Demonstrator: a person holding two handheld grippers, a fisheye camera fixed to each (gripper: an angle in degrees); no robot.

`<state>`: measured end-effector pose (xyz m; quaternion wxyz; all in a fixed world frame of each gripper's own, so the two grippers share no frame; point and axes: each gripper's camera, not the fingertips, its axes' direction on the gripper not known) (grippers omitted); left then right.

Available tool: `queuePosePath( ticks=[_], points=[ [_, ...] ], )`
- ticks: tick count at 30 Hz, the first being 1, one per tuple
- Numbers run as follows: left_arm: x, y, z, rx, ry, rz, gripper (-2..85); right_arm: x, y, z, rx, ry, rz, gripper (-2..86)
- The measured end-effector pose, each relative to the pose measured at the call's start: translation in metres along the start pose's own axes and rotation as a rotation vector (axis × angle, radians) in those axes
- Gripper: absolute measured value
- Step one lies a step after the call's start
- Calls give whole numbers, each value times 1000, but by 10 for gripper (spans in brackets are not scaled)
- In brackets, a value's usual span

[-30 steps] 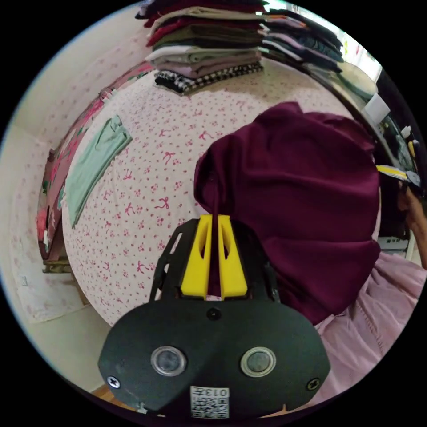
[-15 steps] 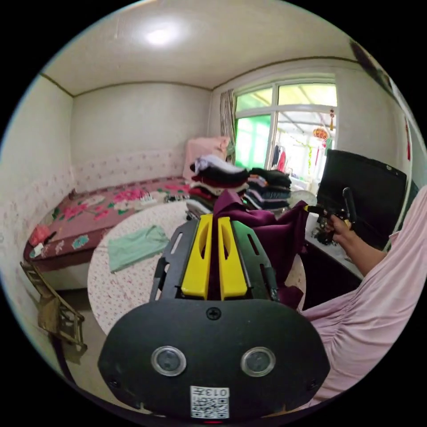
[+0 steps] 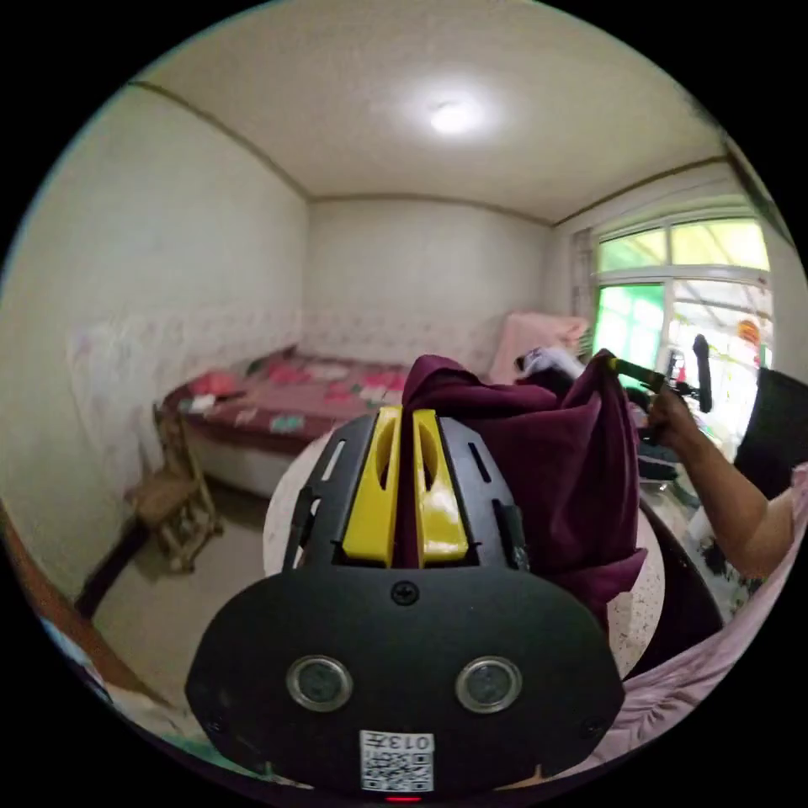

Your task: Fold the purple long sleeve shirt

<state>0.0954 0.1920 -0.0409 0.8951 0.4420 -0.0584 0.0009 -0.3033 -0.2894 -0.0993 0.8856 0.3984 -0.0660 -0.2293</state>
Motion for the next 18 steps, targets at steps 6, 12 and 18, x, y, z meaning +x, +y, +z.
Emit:
queuePosePath(
  ticks=[6, 12, 18],
  points=[
    [-69, 95, 79, -408, 31, -283, 45, 23, 97, 69, -308, -148, 96, 58],
    [-2, 149, 95, -693, 168, -19, 57, 59, 257, 50, -690, -113, 282, 72],
    [150, 193, 100, -818, 488, 570, 115, 59, 342, 26, -827, -157, 457, 94]
  ],
)
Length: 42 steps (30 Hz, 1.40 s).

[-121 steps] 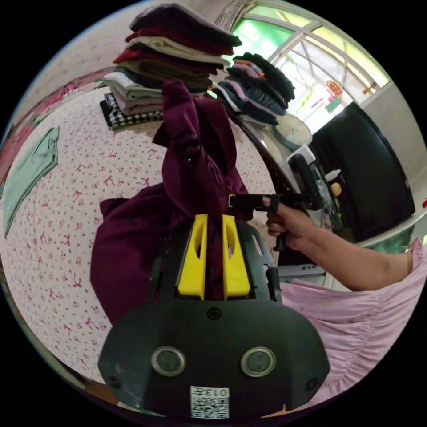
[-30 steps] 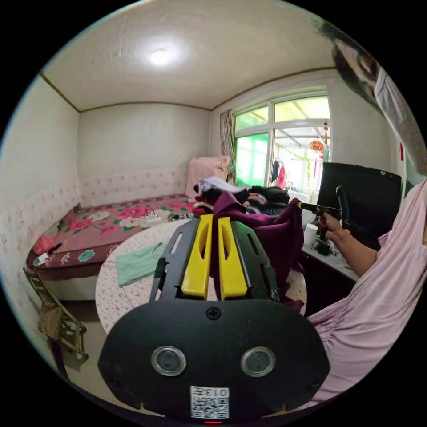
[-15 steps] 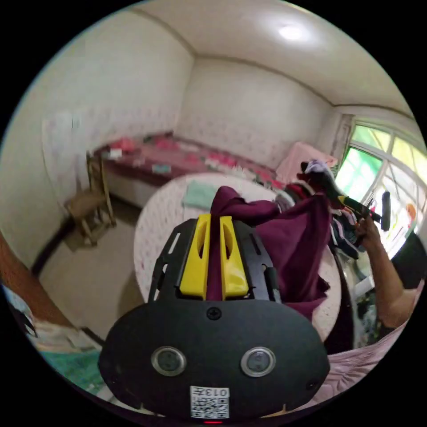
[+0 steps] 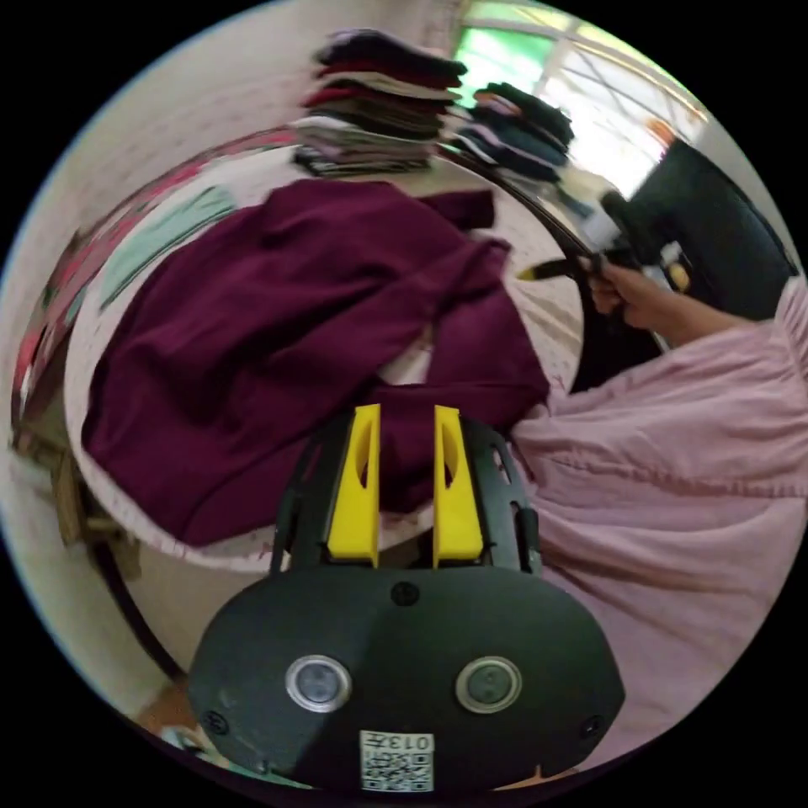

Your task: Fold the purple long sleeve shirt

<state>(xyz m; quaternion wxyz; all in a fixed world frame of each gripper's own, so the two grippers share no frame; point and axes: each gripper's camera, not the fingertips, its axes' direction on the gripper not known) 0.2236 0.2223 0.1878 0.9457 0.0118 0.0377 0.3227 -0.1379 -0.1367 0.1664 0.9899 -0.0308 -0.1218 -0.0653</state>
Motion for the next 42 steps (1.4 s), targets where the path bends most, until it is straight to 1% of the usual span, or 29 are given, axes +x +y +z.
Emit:
queuePosePath(
  ticks=[4, 5, 8, 9, 12, 14, 15, 17, 20, 22, 23, 24, 26, 27, 29, 30, 31, 32, 33, 34, 35, 36, 37, 38, 39, 40, 41, 42],
  points=[
    [41, -34, 33, -70, 38, 170, 137, -9, 0, 25, -39, -1, -14, 90],
    [45, -38, 37, -84, 30, 182, 138, -10, -2, 25, -12, -4, -15, 72],
    [53, -53, 51, -140, -30, 210, 140, -14, -6, 23, -49, -6, -44, 27],
    [52, -56, 53, -149, -21, 202, 144, -16, -5, 13, -19, -35, -68, 21],
    [41, -57, 55, -148, 101, 115, 159, -19, 4, -13, 51, -154, -136, 13],
    [36, -55, 46, -94, 136, 72, 168, -23, 16, -40, 126, -281, -208, 11],
    [35, -53, 40, -55, 150, 61, 172, -30, 25, -56, 184, -328, -277, 10],
    [40, -55, 35, -26, 146, 85, 182, -45, 36, -75, 247, -384, -375, 10],
    [53, -64, 45, -49, 111, 152, 196, -66, 38, -81, 263, -455, -395, 11],
    [56, -76, 51, -87, 69, 162, 163, -84, 32, -74, 232, -481, -429, 13],
    [53, -78, 50, -89, 59, 154, 129, -97, 28, -68, 201, -482, -469, 16],
    [45, -82, 45, -76, 43, 121, 62, -103, 25, -66, 194, -481, -486, 17],
    [24, -85, 30, -23, 92, 79, 53, -118, 18, -69, 219, -476, -550, 26],
    [6, -85, 17, 10, 145, 28, 52, -118, 16, -73, 237, -477, -556, 30],
    [-30, -81, -8, 82, 183, -86, 53, -102, 6, -85, 296, -427, -503, 42],
    [-57, -73, -31, 155, 184, -164, 56, -95, 4, -88, 303, -404, -486, 45],
    [-86, -62, -56, 236, 159, -249, 58, -79, -1, -91, 308, -346, -440, 48],
    [-102, -56, -69, 269, 132, -298, 59, -59, -6, -92, 300, -286, -367, 52],
    [-133, -39, -92, 322, 60, -418, 62, -36, -10, -93, 294, -236, -276, 57],
    [-166, -16, -110, 381, -10, -590, 69, -25, -11, -94, 295, -213, -234, 61],
    [-182, -2, -117, 414, -27, -694, 72, -5, -14, -94, 297, -161, -152, 69],
    [-208, 28, -125, 484, -19, -886, 87, 3, -16, -95, 296, -132, -119, 74],
    [-220, 50, -130, 551, -16, -979, 98, 17, -19, -94, 292, -66, -74, 86],
    [-221, 56, -132, 568, -33, -993, 102, 27, -24, -92, 282, 12, -40, 105],
    [-217, 57, -135, 560, -96, -986, 110, 34, -32, -88, 266, 87, -13, 119],
    [-207, 48, -133, 526, -152, -945, 119, 36, -36, -86, 258, 119, -7, 125],
    [-201, 41, -130, 506, -169, -915, 121, 39, -46, -81, 245, 174, -10, 132],
    [-186, 23, -120, 467, -176, -832, 125, 40, -52, -78, 242, 199, -15, 135]
  ],
)
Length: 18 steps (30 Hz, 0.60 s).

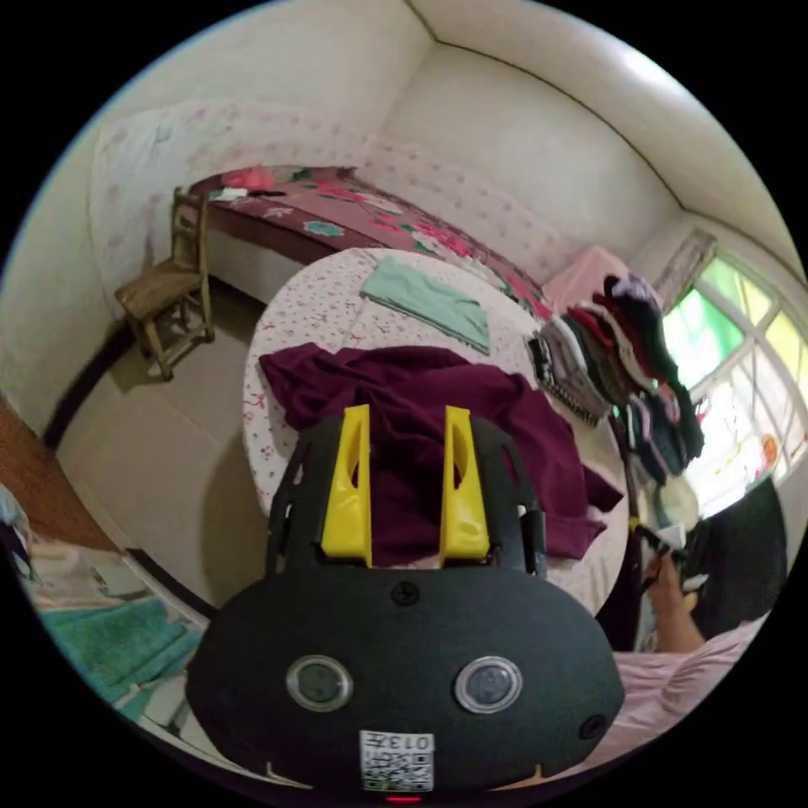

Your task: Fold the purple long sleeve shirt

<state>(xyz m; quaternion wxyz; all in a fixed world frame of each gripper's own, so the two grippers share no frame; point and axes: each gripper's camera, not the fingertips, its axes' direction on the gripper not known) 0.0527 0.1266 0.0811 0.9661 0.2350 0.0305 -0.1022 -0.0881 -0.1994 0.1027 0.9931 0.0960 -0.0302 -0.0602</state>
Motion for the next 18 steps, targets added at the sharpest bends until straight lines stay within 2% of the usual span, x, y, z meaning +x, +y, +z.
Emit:
queuePosePath(
  ticks=[2, 4, 6, 7, 8, 10, 12, 14, 17, 18],
  points=[
    [44, 7, 25, -83, 67, 176, 127, -2, -23, 20, -10, 97, -50, 142],
    [108, 21, 69, -245, 135, 425, 129, -4, -44, 45, -64, 162, -98, 137],
    [150, 34, 97, -330, 163, 593, 132, -9, -63, 80, -203, 123, -184, 66],
    [173, 41, 112, -371, 176, 679, 135, -12, -79, 100, -339, 68, -218, 48],
    [184, 45, 118, -389, 188, 722, 139, -19, -97, 102, -349, 82, -249, 36],
    [217, 56, 136, -441, 174, 890, 152, -31, -131, 73, -192, 122, -298, 32],
    [230, 61, 144, -445, 148, 959, 156, -42, -168, 32, -17, 136, -314, 32],
    [237, 61, 150, -466, 169, 972, 156, -56, -207, -19, 196, 178, -336, 34],
    [236, 61, 160, -510, 165, 948, 151, -59, -232, -49, 364, 207, -315, 48],
    [232, 60, 161, -526, 167, 927, 147, -57, -235, -47, 365, 211, -302, 55]
  ],
)
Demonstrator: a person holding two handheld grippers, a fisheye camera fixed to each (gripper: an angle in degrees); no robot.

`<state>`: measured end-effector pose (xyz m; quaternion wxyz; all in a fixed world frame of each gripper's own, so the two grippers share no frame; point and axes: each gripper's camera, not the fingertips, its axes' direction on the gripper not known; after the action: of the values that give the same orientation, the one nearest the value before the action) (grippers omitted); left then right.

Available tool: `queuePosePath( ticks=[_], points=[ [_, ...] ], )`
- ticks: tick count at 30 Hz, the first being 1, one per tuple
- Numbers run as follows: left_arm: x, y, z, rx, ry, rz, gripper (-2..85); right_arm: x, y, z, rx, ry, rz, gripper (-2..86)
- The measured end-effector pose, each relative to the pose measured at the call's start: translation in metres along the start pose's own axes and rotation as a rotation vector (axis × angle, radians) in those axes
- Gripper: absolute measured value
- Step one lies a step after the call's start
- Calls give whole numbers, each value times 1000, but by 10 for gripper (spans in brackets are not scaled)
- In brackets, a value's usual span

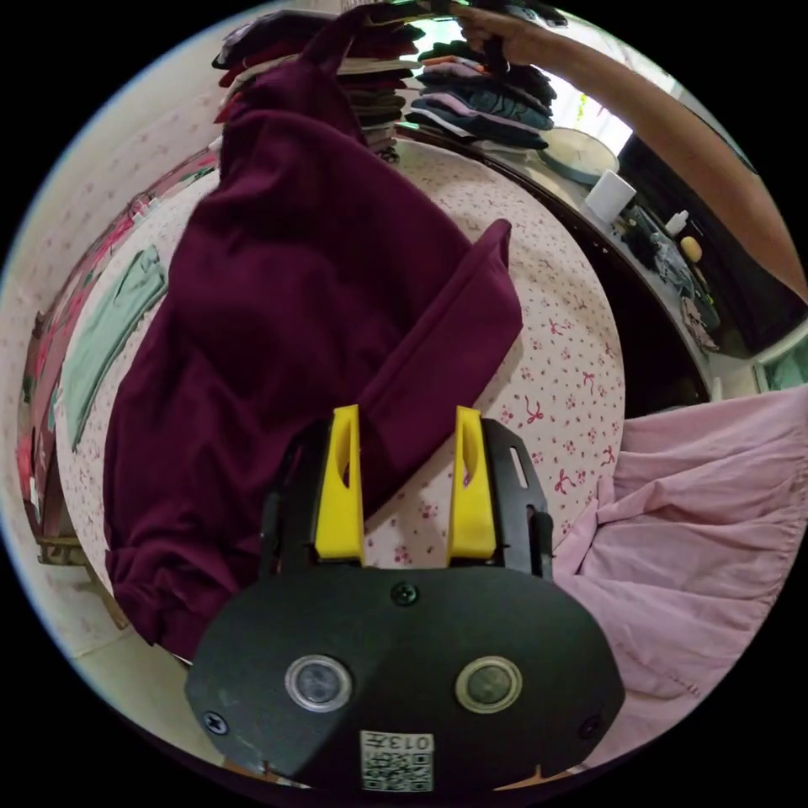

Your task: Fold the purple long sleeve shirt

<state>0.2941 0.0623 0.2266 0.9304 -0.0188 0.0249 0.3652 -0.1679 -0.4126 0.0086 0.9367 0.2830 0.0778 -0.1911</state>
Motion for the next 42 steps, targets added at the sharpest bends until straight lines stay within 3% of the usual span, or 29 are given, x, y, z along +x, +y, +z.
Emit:
queuePosePath(
  ticks=[3, 8, 10, 13, 17, 22, 25, 27, 30, 35, 37, 40, 42],
  points=[
    [-13, 19, -14, 50, 22, -83, 136, 28, 29, 40, -230, -133, 153, 76],
    [-51, 92, -71, 192, -130, -356, 132, 31, 132, 27, -303, -249, 170, 94],
    [-80, 148, -98, 254, -200, -589, 132, 32, 173, 23, -382, -323, 213, 103],
    [-116, 220, -108, 260, -196, -890, 143, 29, 229, 8, -418, -395, 261, 118],
    [-141, 274, -105, 284, -123, -1058, 155, 8, 257, -5, -444, -415, 145, 136],
    [-172, 267, -72, 253, 111, -1081, 161, 0, 250, 15, -496, -418, 145, 112],
    [-181, 247, -49, 144, 107, -1066, 113, -16, 249, 40, -666, -392, 137, 32],
    [-183, 236, -51, 112, 54, -1016, 20, -25, 241, 34, -643, -385, 111, 24],
    [-188, 218, -63, 153, 170, -900, 3, -25, 216, -1, -538, -345, 55, 17],
    [-180, 202, -131, 275, 145, -738, -2, 4, 173, -140, -175, -419, -21, 11],
    [-170, 204, -154, 306, 130, -680, -2, 2, 177, -185, -114, -365, -82, 11],
    [-157, 213, -156, 273, 94, -654, 0, 1, 210, -226, -91, -280, -93, 11],
    [-151, 218, -140, 198, 73, -659, 5, 5, 245, -219, -182, -256, -7, 12]
  ],
)
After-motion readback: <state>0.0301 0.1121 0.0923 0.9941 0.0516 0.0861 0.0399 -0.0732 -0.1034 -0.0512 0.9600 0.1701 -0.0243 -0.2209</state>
